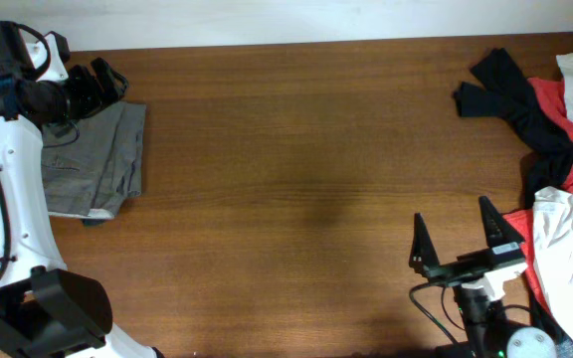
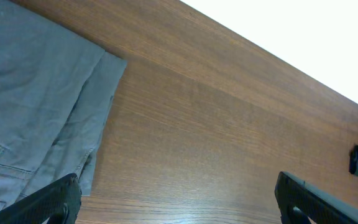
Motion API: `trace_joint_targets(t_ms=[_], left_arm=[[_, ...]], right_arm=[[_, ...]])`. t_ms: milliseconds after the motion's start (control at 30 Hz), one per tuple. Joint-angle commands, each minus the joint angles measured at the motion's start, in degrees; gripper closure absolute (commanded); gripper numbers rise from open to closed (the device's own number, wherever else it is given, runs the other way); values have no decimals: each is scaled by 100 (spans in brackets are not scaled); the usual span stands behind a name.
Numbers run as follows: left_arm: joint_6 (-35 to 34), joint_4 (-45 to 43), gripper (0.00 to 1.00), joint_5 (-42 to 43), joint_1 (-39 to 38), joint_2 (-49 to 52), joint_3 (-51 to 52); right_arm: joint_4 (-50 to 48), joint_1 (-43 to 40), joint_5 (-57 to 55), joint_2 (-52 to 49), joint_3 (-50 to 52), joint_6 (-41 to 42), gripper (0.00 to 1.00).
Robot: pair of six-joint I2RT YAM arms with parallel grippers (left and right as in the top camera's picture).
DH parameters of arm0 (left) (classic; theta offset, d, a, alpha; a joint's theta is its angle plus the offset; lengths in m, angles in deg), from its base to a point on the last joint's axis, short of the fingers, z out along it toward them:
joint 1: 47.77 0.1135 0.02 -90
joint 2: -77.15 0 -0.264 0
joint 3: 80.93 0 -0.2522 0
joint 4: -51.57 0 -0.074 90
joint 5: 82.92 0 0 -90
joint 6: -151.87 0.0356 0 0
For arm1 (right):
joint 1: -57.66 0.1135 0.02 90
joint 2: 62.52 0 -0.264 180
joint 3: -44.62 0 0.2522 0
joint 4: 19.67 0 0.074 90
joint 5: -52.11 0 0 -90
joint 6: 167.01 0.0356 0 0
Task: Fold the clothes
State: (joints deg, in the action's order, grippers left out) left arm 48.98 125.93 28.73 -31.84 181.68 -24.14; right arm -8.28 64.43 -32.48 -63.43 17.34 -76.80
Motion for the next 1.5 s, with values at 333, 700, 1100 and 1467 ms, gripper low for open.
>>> trace_joint_targets(t_ms=[333, 700, 1100, 1467], left_arm=[[50, -9, 1, 0, -2, 2, -15], [50, -11, 1, 0, -2, 2, -15], [50, -9, 1, 0, -2, 2, -15], [50, -9, 1, 0, -2, 2, -15]], right_arm=[[-658, -55, 13, 68, 1067, 28, 1], [-319, -227, 109, 68, 1320, 24, 1], [614, -610, 240, 68, 1320, -328, 1], [619, -608, 181, 59, 1320, -321, 1]])
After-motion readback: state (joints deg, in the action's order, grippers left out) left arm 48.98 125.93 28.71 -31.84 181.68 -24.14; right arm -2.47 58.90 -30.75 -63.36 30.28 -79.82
